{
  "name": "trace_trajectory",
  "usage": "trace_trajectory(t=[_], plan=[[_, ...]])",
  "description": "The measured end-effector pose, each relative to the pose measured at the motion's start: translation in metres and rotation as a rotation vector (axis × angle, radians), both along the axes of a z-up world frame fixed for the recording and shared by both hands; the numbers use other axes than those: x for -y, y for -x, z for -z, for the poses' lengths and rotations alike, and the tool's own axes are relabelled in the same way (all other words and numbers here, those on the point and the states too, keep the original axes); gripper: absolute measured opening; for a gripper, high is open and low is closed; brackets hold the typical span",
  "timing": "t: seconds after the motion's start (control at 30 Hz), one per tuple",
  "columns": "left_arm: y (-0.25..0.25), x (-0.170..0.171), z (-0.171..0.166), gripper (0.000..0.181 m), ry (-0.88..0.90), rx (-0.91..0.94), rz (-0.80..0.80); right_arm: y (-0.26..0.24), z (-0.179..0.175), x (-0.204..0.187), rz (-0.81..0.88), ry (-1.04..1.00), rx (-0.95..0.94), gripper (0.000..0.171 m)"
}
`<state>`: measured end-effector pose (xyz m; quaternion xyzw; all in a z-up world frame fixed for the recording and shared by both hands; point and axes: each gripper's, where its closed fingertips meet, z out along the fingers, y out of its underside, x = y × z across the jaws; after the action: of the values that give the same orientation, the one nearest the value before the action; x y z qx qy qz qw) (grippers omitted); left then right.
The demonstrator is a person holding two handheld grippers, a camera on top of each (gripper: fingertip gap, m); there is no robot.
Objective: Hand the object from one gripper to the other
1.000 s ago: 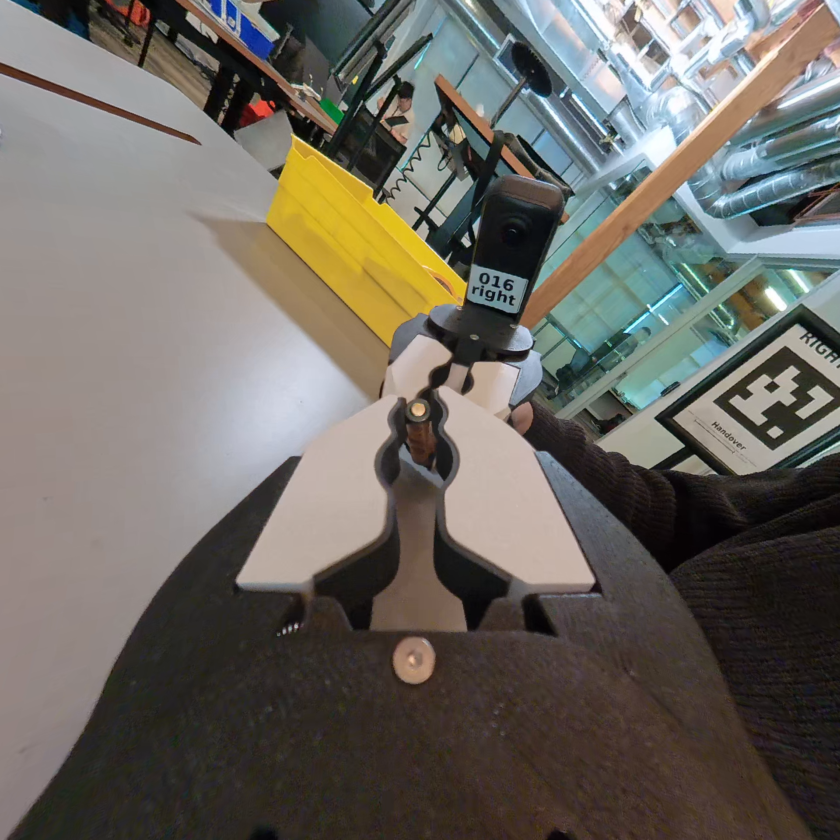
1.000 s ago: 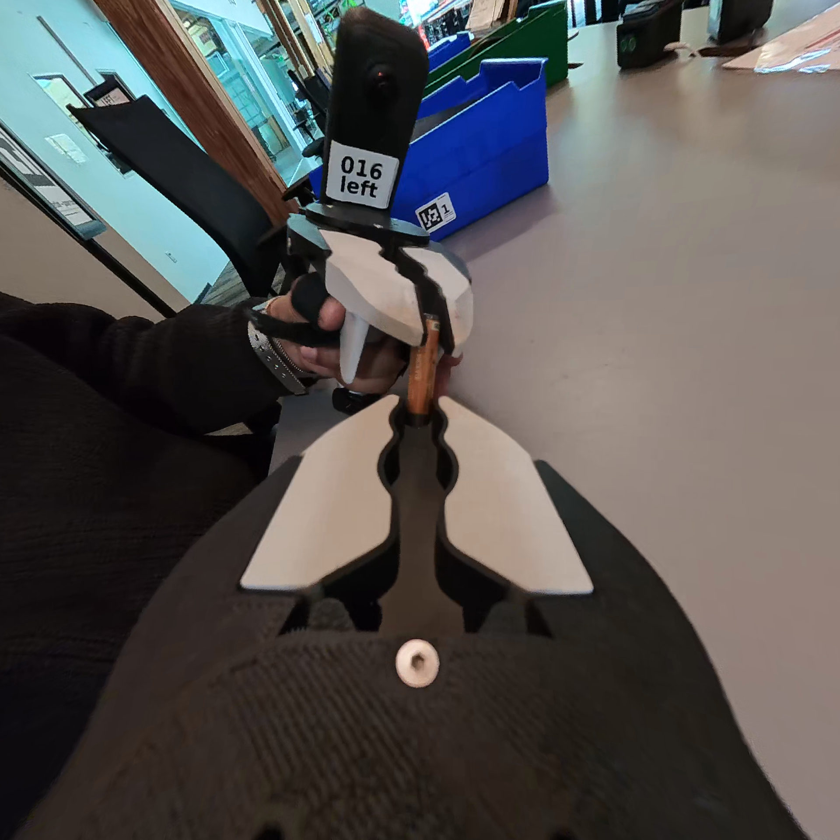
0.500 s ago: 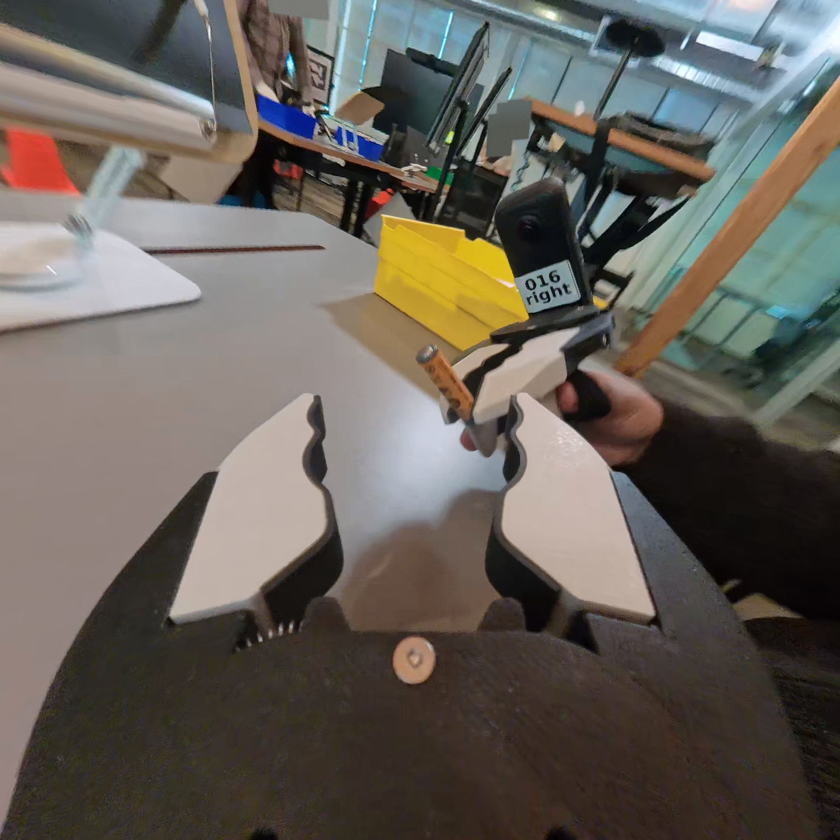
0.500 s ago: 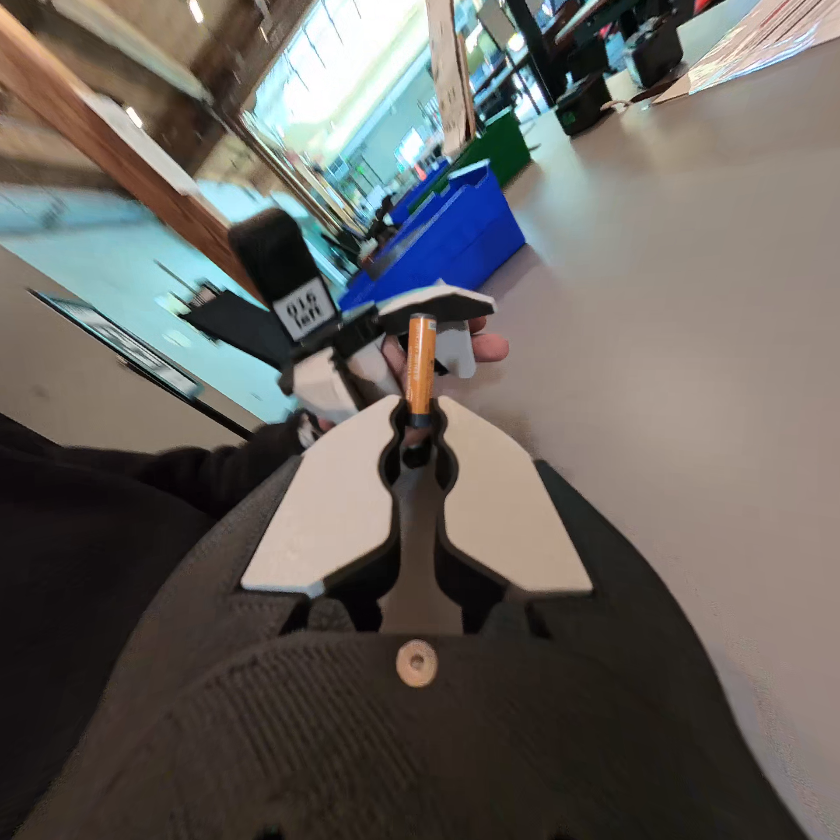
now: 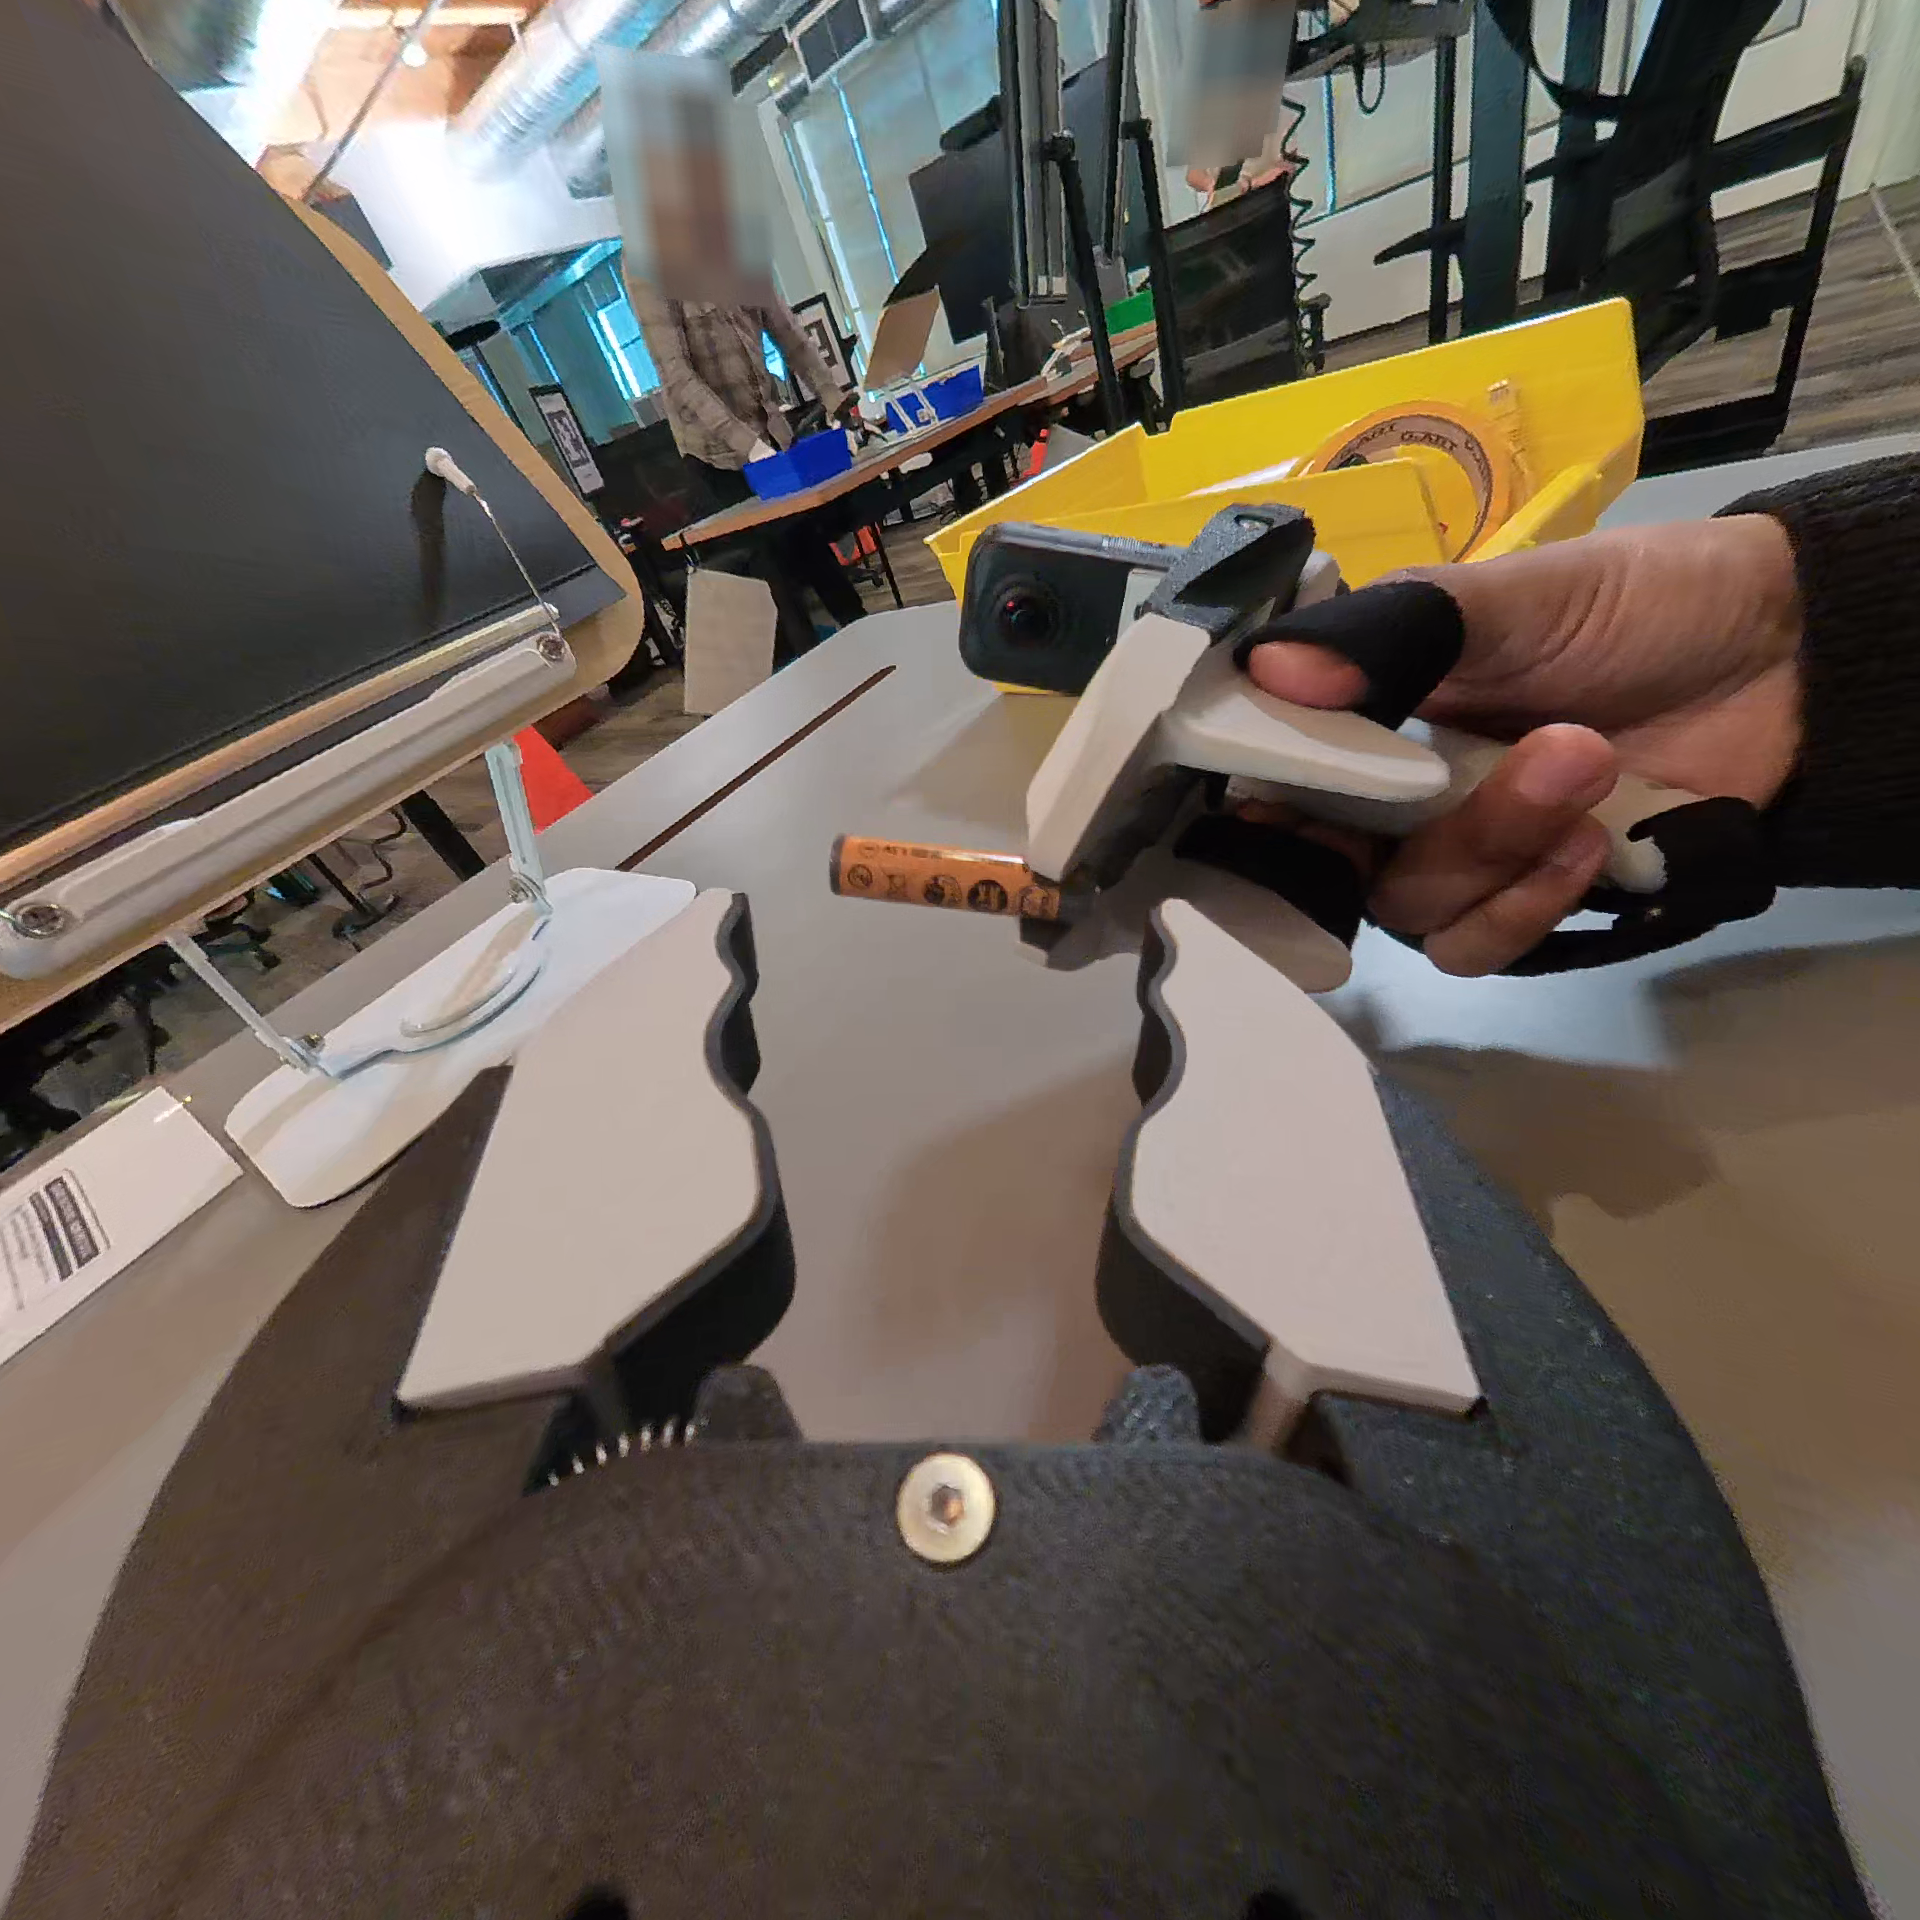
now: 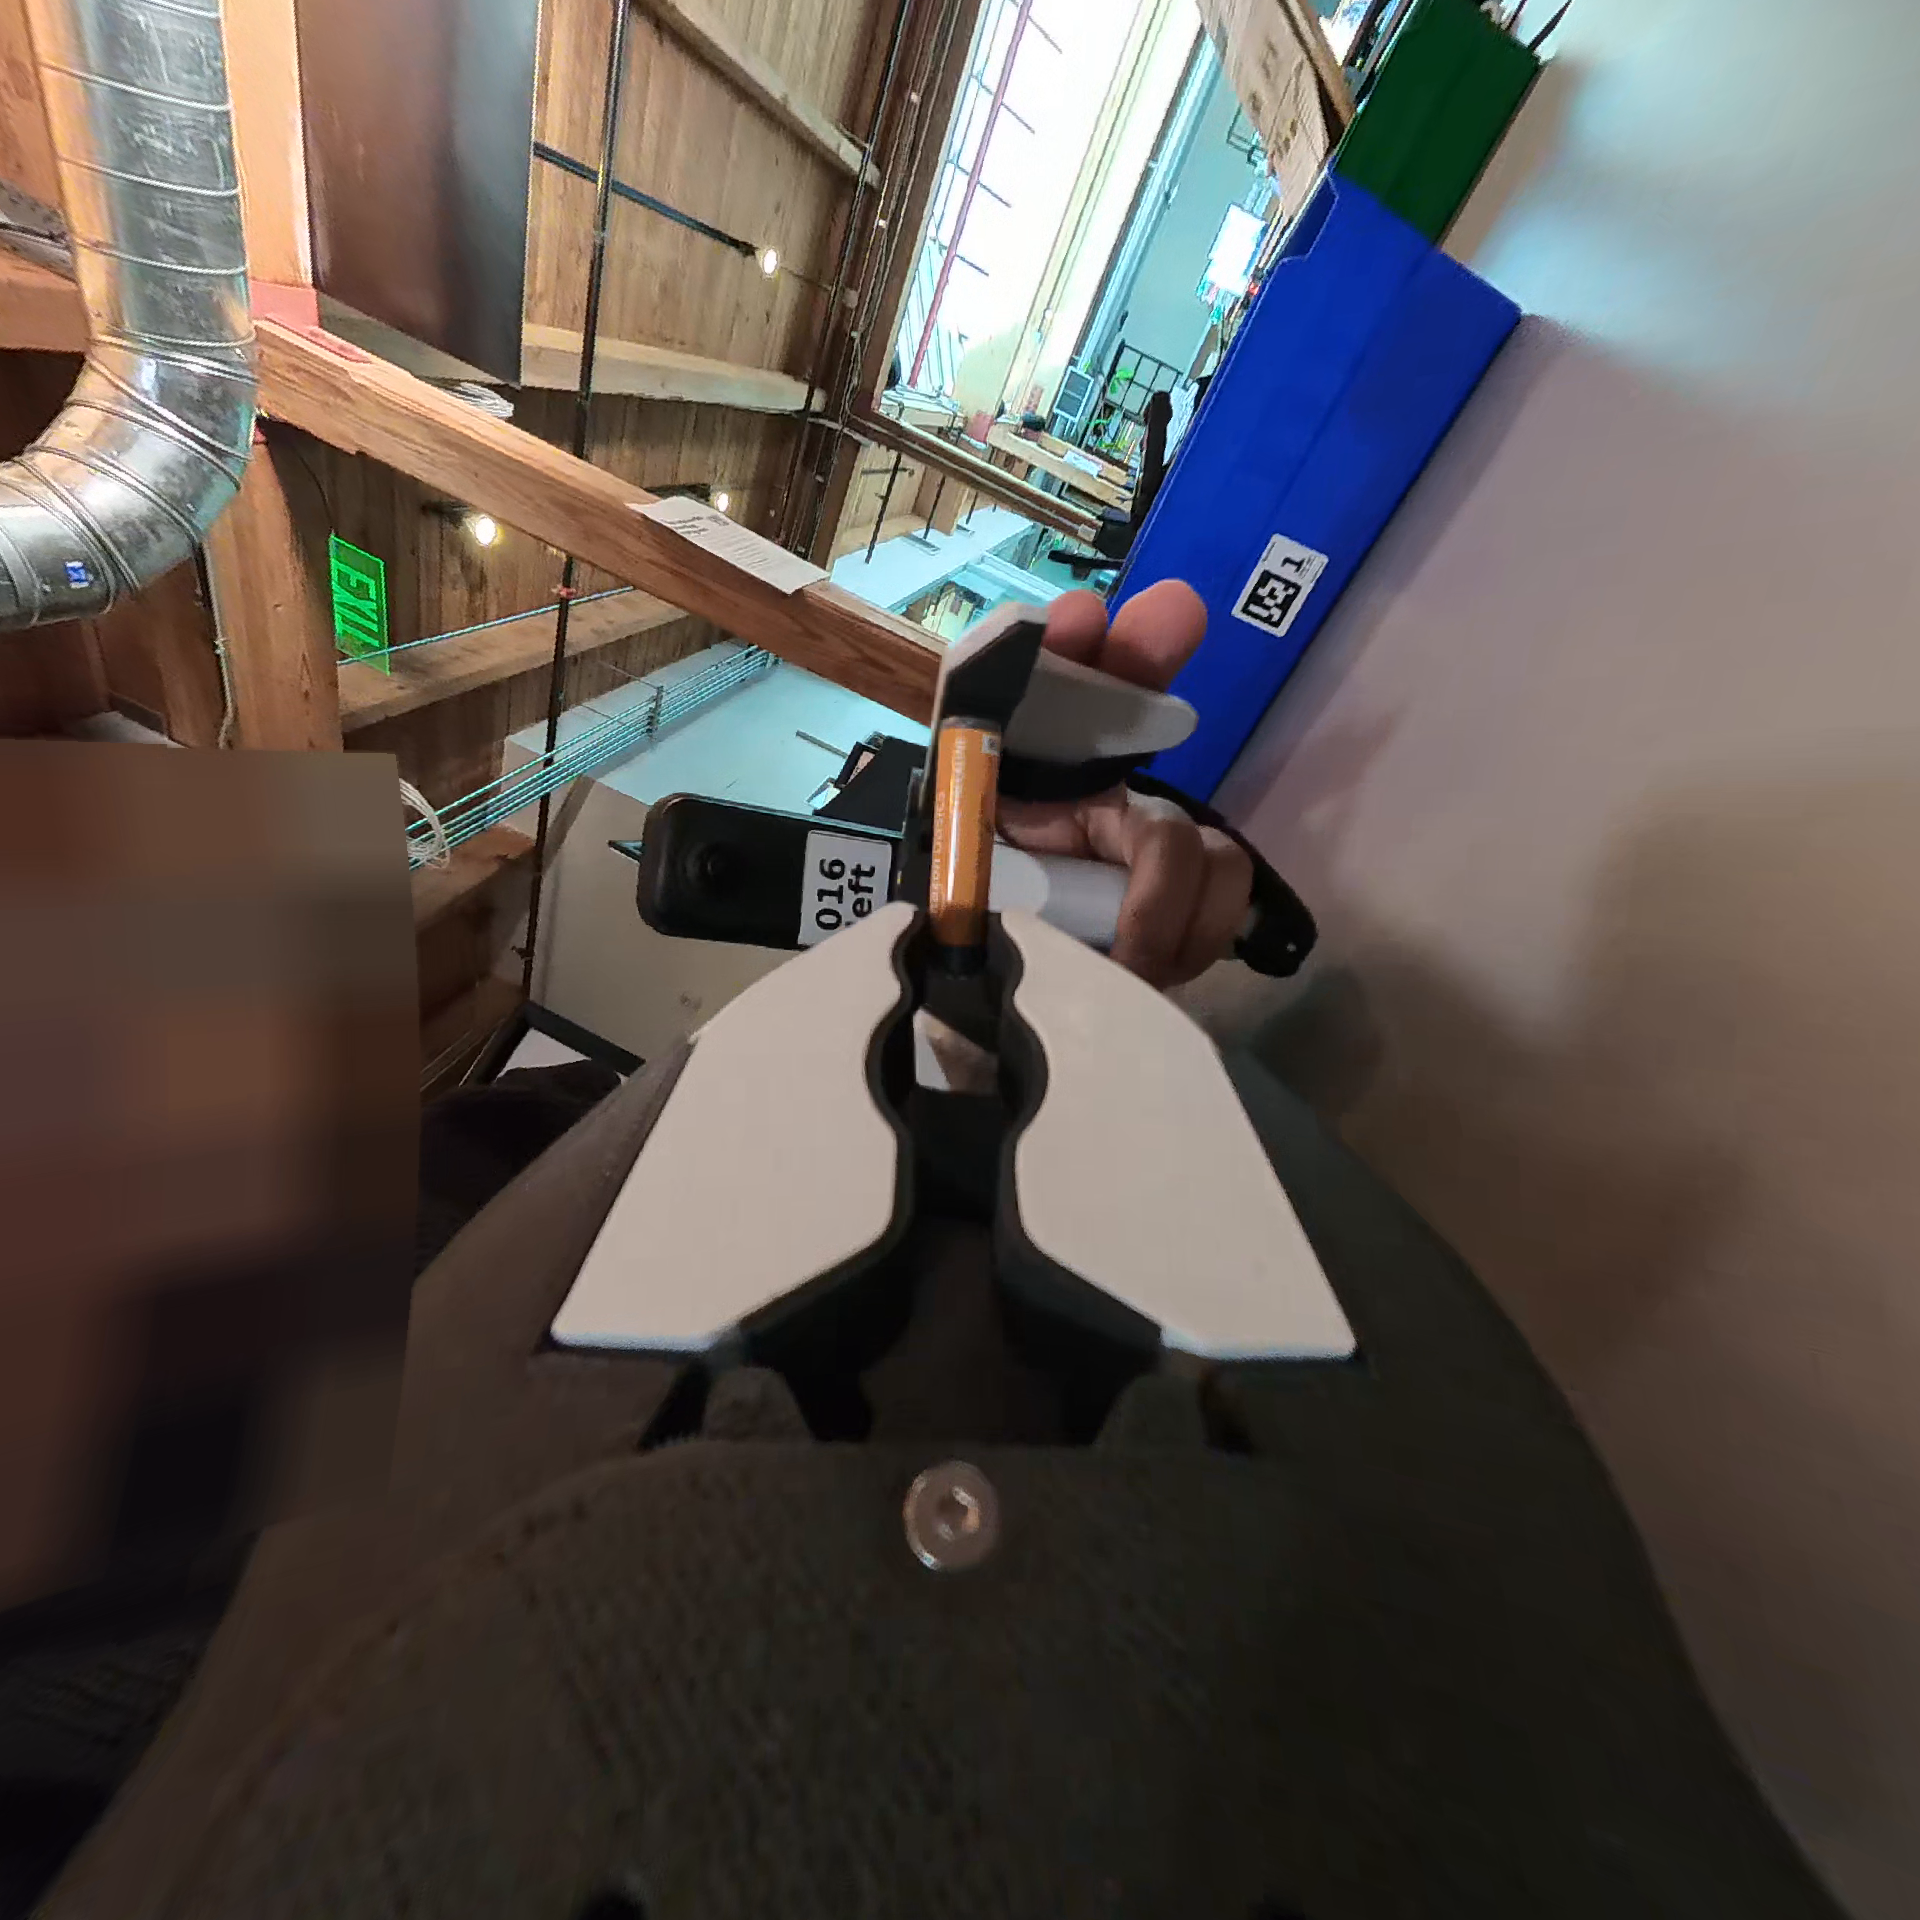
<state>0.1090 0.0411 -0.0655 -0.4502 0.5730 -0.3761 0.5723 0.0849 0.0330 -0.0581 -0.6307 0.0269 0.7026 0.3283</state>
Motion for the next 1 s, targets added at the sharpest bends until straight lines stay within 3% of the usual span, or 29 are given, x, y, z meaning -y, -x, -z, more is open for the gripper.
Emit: trace_trajectory(t=[0.3, 0.57, 0.73, 0.87, 1.0], plan=[[0.002, 0.006, -0.003, 0.049, -0.022, 0.015, 0.029, 0.002, -0.002, 0.002, -0.021, 0.0, -0.021, 0.011], [0.002, 0.009, -0.005, 0.048, -0.05, 0.025, 0.038, 0.002, -0.004, 0.005, -0.041, -0.002, -0.057, 0.011], [0.003, 0.009, -0.009, 0.048, -0.009, 0.038, 0.051, -0.008, -0.007, -0.001, 0.036, -0.06, -0.017, 0.035], [0.005, 0.005, -0.01, 0.047, 0.158, 0.034, 0.082, -0.029, -0.011, -0.01, 0.196, -0.171, 0.134, 0.041], [0.01, 0.0, -0.019, 0.049, 0.539, 0.07, 0.202, -0.04, -0.021, -0.012, 0.371, -0.444, 0.444, 0.047]])
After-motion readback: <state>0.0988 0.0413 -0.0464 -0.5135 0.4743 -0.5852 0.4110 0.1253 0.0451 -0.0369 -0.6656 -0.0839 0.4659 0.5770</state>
